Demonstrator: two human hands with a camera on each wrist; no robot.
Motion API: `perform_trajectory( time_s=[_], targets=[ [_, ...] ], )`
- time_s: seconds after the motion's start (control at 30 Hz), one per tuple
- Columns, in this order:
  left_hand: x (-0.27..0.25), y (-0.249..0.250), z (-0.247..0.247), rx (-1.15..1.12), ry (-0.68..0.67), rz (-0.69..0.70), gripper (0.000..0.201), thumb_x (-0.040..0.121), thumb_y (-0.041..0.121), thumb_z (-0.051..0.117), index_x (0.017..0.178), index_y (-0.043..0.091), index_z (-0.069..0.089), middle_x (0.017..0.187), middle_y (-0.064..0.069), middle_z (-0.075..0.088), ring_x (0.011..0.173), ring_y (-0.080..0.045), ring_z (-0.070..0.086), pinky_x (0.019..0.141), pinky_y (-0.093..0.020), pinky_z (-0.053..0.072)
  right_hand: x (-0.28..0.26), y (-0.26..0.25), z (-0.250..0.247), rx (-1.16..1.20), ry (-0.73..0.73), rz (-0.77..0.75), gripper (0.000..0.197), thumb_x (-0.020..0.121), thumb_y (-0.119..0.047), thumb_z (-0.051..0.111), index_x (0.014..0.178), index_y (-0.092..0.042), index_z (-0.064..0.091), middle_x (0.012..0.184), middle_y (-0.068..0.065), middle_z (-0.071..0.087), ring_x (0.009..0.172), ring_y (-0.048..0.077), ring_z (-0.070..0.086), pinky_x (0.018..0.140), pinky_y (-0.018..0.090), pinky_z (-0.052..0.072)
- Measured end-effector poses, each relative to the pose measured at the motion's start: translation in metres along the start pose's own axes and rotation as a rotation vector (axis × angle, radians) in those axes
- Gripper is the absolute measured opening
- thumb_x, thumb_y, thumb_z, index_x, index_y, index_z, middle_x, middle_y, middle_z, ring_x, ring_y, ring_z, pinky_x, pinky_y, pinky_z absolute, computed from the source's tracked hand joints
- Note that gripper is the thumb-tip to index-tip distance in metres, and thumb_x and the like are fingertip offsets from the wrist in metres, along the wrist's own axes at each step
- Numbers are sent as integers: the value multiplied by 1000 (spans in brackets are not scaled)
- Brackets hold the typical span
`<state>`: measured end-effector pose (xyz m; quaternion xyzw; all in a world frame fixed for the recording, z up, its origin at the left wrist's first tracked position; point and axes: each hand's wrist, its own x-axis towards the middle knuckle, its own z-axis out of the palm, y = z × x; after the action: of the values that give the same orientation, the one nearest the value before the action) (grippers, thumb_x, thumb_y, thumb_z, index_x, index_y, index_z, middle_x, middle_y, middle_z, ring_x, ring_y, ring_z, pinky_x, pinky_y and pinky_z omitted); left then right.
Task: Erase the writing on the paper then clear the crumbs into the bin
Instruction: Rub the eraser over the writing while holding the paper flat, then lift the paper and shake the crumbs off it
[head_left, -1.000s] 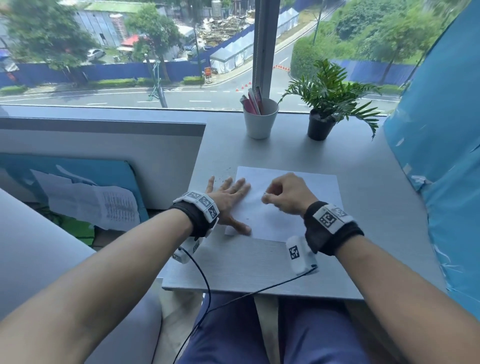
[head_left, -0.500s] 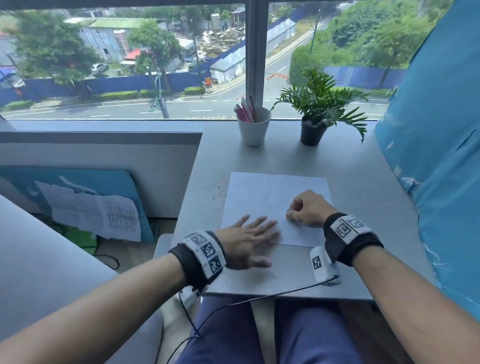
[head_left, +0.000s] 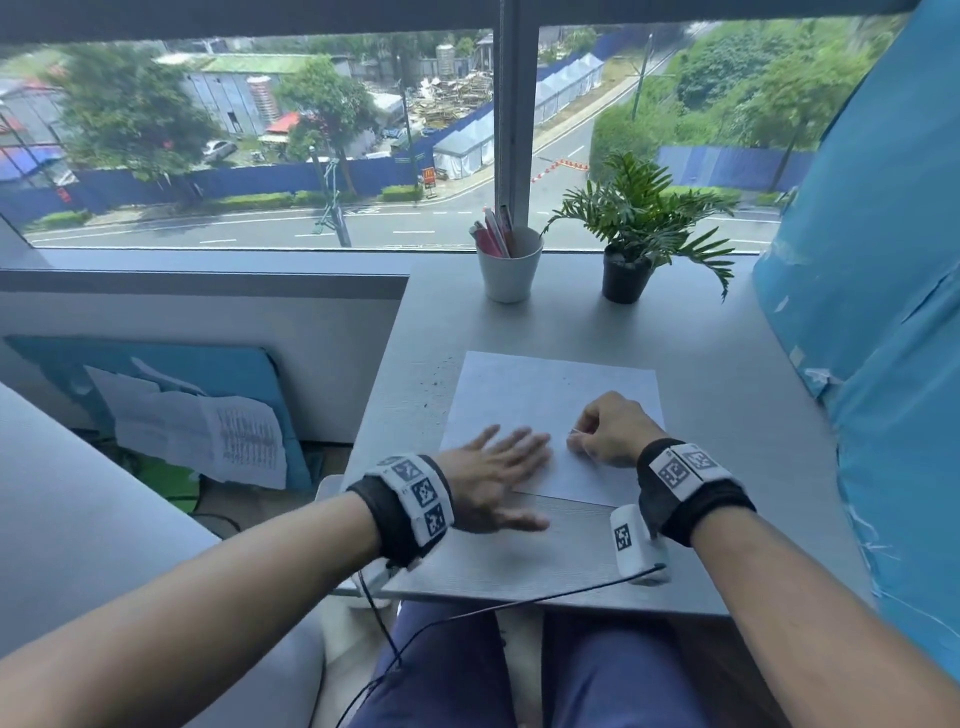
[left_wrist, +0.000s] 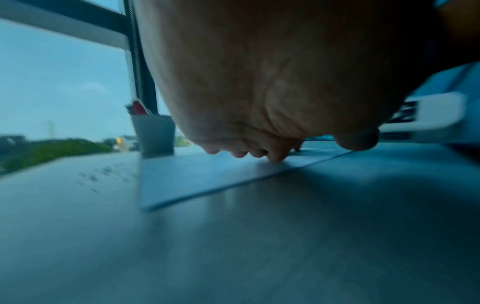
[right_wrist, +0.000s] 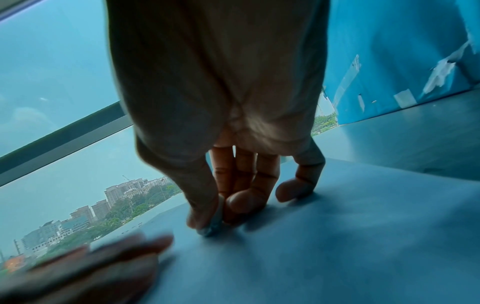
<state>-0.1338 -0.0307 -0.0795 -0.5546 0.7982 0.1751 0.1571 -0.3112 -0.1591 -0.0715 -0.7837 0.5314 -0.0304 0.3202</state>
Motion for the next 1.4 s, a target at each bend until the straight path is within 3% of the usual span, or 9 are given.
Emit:
perform_trajectory(
  time_s=[0.1,0.37,0.47,0.53,0.6,0.8,1.03,1.23,1.4],
  targets=[
    [5,1,7,-76,-37,61,80,96,67,17,155,24,-15,160,4,-25,147,-14,-23,118,-40,-15,1,1,-1,1,-7,0,12,81,-24,74,85,-12,75,89,2,72,85,15,62,74,21,43],
    [26,-88,-20,-134,54,-590,97,92,75,21,157,10,-8,165,-7,-15,152,-22,-11,120,-43,-10,1,-2,-3,38,-34,26,11,81,-22,73,82,-11,74,87,2,72,76,13,64,67,20,43],
    [38,-60,-29,-74,115,-402,96,92,75,21,157,11,-10,164,-4,-17,151,-22,-15,121,-46,-11,0,-5,-4,28,-26,29,10,80,-21,74,83,-11,75,89,3,72,84,15,64,70,22,44],
    [48,-35,-27,-108,67,-182,86,96,69,21,158,18,-11,163,0,-20,151,-18,-17,121,-47,-12,-1,-4,-3,29,-26,33,10,79,-20,75,83,-12,75,89,2,73,83,15,65,70,22,45],
    [60,-27,-24,-191,18,-125,80,98,66,23,158,24,-9,163,3,-20,150,-16,-17,121,-47,-10,-1,-3,-3,28,-27,37,10,79,-21,76,84,-12,75,88,2,73,83,14,65,69,22,44],
    [77,-74,-37,-185,91,-468,87,93,74,23,158,25,-6,165,0,-16,152,-20,-10,120,-52,-3,-1,-4,0,25,-9,29,12,80,-19,73,86,-9,74,92,4,72,85,16,62,71,20,43],
    [87,-76,-49,-143,309,-542,95,84,79,41,151,13,26,146,-15,48,132,-32,47,107,-46,41,0,-2,-2,36,-15,33,11,80,-18,73,86,-9,75,89,3,72,83,15,63,69,20,44],
    [90,-64,-55,-142,383,-562,88,83,77,48,145,16,34,131,-17,57,119,-34,55,97,-44,48,0,-2,-1,42,-9,38,13,80,-20,74,87,-10,74,95,6,72,89,19,66,72,23,48],
    [87,-73,-62,-434,487,-588,83,79,67,64,143,17,46,132,-12,60,124,-31,53,100,-38,45,-2,-3,-1,40,-10,22,12,82,-19,72,87,-9,75,96,7,74,94,21,65,75,22,48]
  ],
)
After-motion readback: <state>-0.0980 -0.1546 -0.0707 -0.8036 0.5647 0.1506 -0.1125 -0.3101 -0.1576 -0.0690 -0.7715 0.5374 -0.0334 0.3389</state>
